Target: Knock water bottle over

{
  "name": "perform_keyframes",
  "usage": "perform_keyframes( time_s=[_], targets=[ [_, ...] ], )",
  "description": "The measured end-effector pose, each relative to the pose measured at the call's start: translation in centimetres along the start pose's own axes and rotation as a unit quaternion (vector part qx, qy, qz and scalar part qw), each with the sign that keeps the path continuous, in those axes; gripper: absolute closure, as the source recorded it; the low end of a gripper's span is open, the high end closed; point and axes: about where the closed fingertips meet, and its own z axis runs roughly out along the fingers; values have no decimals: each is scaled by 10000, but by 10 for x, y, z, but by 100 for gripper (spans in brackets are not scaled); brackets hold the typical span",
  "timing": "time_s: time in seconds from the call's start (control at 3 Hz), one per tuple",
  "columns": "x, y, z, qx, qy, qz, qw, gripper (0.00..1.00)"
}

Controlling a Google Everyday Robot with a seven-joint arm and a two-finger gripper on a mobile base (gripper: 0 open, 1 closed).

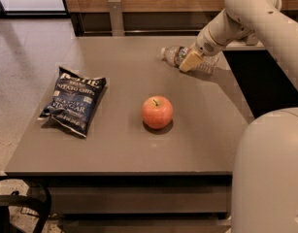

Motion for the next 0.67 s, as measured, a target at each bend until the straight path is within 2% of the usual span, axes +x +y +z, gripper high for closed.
perform_keyframes(
  time_s=[0.33,0.67],
  targets=[
    [0,1,3,-23,6,-1,10000,0],
    [0,1,3,-23,6,-1,10000,0]
  ],
)
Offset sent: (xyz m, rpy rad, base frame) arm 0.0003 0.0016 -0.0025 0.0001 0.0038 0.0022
